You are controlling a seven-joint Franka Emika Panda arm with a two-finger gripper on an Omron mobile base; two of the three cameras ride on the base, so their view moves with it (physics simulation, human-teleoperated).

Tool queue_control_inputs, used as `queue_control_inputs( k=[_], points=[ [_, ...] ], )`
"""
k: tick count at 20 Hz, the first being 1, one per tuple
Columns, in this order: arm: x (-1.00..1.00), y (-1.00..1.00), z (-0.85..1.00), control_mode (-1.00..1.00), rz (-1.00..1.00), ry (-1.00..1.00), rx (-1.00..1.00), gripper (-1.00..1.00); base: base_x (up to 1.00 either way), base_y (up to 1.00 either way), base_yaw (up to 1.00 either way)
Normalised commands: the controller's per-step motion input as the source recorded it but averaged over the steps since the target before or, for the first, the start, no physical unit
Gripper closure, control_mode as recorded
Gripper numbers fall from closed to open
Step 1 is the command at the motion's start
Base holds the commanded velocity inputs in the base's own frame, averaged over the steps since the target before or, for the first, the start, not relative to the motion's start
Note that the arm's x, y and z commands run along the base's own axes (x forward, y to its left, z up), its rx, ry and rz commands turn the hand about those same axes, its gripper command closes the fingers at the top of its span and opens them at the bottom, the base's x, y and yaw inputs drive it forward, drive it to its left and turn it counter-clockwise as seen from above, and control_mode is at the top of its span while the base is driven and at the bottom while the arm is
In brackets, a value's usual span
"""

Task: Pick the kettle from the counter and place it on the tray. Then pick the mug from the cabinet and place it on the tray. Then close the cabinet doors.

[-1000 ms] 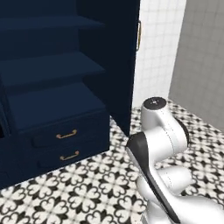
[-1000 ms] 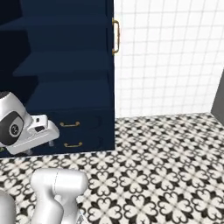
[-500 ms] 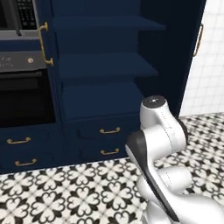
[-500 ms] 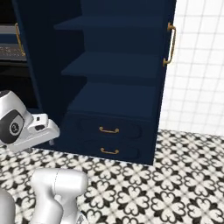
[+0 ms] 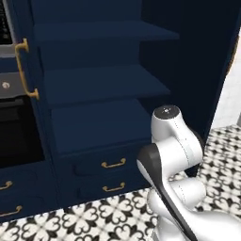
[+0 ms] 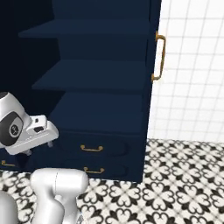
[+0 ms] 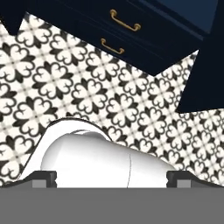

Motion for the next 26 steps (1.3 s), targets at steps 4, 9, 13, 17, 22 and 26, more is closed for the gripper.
queue_control_inputs(
  k=[4,9,13,17,22,26],
  points=[
    [0.0,0.0,0.0,1.0,0.0,0.0,0.0,-1.0,0.64,0.13,-0.33],
    [0.0,0.0,0.0,1.0,0.0,0.0,0.0,-1.0,0.48,0.14,-0.05],
    [0.0,0.0,0.0,1.0,0.0,0.0,0.0,-1.0,0.59,0.01,0.06],
    [0.0,0.0,0.0,1.0,0.0,0.0,0.0,-1.0,0.49,0.03,0.14],
    [0.0,0.0,0.0,1.0,0.0,0.0,0.0,-1.0,0.18,0.07,0.24],
    [0.0,0.0,0.0,1.0,0.0,0.0,0.0,-1.0,0.0,0.0,0.24]
  ],
)
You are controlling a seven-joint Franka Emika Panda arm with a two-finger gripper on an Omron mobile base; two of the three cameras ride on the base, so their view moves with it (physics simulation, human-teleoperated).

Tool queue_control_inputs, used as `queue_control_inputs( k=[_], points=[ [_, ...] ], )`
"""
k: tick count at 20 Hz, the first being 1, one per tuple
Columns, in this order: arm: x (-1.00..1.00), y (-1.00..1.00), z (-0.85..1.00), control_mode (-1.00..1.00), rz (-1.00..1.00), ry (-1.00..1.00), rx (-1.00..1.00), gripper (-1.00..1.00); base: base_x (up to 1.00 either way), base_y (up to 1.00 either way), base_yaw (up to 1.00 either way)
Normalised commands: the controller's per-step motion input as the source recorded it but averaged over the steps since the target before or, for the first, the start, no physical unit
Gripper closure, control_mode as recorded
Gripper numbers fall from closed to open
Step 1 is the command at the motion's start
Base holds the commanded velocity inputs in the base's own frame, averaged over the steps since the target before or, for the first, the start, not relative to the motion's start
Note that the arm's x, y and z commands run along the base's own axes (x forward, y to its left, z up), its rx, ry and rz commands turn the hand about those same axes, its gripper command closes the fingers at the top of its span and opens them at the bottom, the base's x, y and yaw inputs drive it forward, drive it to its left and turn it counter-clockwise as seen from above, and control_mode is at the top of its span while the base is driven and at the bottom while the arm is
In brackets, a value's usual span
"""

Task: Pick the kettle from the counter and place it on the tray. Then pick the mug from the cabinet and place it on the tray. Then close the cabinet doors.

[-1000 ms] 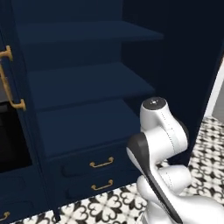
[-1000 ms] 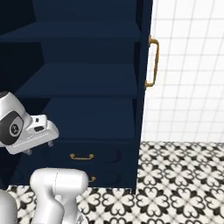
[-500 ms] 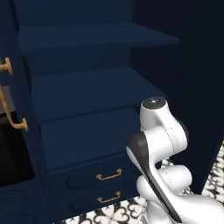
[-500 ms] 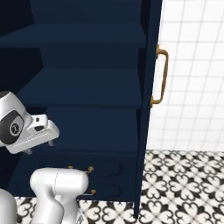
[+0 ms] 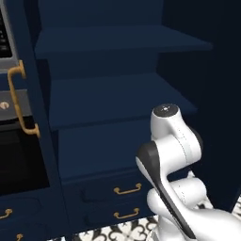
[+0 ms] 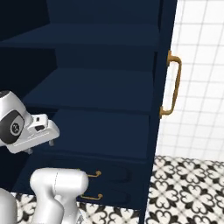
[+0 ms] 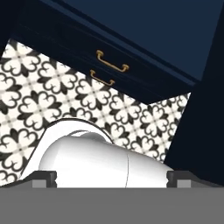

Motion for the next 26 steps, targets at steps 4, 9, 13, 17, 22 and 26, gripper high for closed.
queue_control_inputs(
  k=[4,9,13,17,22,26],
  points=[
    [0.0,0.0,0.0,1.0,0.0,0.0,0.0,-1.0,-0.06,-0.1,0.1],
    [0.0,0.0,0.0,1.0,0.0,0.0,0.0,-1.0,-0.22,-0.18,-0.14],
    [0.0,0.0,0.0,1.0,0.0,0.0,0.0,-1.0,-0.38,-0.07,-0.14],
    [0.0,0.0,0.0,1.0,0.0,0.0,0.0,-1.0,-0.49,0.0,-0.09],
    [0.0,0.0,0.0,1.0,0.0,0.0,0.0,-1.0,-0.13,0.0,-0.03],
    [0.0,0.0,0.0,1.0,0.0,0.0,0.0,-1.0,0.0,0.0,0.0]
  ],
)
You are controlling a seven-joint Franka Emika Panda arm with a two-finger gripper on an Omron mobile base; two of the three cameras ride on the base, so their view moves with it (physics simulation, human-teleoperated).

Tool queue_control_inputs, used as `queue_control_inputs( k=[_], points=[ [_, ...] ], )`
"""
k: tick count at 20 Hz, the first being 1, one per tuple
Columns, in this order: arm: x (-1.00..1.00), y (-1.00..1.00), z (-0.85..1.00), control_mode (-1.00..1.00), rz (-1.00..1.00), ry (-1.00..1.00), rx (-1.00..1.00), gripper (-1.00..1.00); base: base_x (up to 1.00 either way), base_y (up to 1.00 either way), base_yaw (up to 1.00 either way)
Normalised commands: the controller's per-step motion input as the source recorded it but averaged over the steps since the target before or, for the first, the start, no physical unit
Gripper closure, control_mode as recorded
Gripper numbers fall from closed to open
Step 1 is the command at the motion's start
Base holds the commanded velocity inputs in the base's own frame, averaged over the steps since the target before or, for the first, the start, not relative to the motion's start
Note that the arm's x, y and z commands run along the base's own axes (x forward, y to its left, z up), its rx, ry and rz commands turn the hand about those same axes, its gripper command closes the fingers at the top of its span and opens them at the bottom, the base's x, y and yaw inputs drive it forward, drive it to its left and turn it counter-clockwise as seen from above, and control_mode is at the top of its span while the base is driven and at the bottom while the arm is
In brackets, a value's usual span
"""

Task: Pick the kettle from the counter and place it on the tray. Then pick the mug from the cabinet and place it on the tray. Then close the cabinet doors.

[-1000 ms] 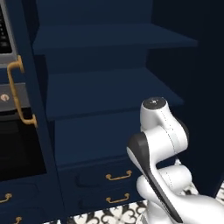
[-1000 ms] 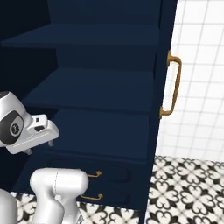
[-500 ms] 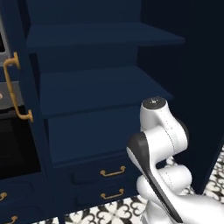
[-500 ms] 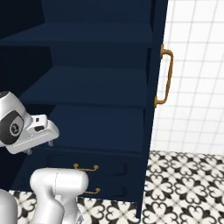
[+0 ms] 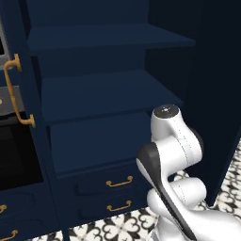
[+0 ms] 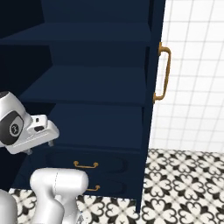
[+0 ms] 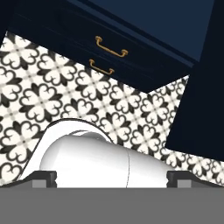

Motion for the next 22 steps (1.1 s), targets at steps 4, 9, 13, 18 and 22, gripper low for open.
queue_control_inputs(
  k=[4,9,13,18,22],
  points=[
    [0.0,0.0,0.0,1.0,0.0,0.0,0.0,-1.0,0.0,0.0,0.0],
    [0.0,0.0,0.0,1.0,0.0,0.0,0.0,-1.0,0.0,0.0,0.0],
    [0.0,0.0,0.0,-1.0,0.0,0.0,0.0,-1.0,0.0,0.0,0.0],
    [-0.22,-0.01,0.02,-1.0,-0.16,-0.24,0.06,-1.0,0.0,0.0,0.0],
    [-0.28,-0.07,0.02,-1.0,-0.57,-0.38,0.22,-1.0,0.0,0.0,0.0]
  ],
)
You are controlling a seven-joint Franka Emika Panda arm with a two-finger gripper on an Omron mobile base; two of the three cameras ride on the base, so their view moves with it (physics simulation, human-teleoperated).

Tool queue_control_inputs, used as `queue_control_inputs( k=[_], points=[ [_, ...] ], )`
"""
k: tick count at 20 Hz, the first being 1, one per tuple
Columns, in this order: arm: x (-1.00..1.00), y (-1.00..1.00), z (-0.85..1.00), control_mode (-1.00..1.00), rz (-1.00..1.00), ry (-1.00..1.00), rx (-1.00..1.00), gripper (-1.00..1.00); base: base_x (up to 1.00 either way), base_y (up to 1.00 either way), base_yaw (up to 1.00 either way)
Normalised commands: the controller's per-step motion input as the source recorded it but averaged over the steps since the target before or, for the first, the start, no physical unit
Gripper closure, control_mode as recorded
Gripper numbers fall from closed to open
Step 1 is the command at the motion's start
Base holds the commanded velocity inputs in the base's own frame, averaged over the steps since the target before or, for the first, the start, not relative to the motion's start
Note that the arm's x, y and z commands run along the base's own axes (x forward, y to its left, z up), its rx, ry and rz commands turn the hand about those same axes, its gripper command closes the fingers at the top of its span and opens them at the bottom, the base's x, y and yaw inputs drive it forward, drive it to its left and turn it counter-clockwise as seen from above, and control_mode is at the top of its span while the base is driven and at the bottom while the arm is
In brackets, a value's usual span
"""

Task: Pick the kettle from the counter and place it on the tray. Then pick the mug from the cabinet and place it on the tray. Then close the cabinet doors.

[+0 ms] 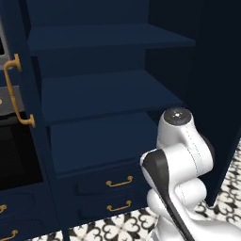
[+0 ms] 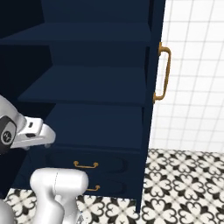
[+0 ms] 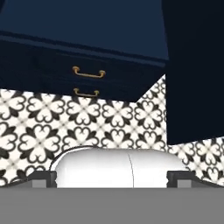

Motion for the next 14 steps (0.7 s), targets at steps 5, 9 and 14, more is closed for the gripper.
queue_control_inputs(
  k=[5,9,14],
  points=[
    [-0.19,-0.09,0.08,-1.0,-0.63,-0.33,0.2,-1.0,0.0,0.0,0.0],
    [-0.07,-0.34,0.2,-1.0,-0.58,-0.17,0.22,-1.0,0.0,0.0,0.0],
    [0.04,-0.63,0.01,-1.0,-0.48,-0.16,0.16,-1.0,0.0,0.0,0.0]
  ],
)
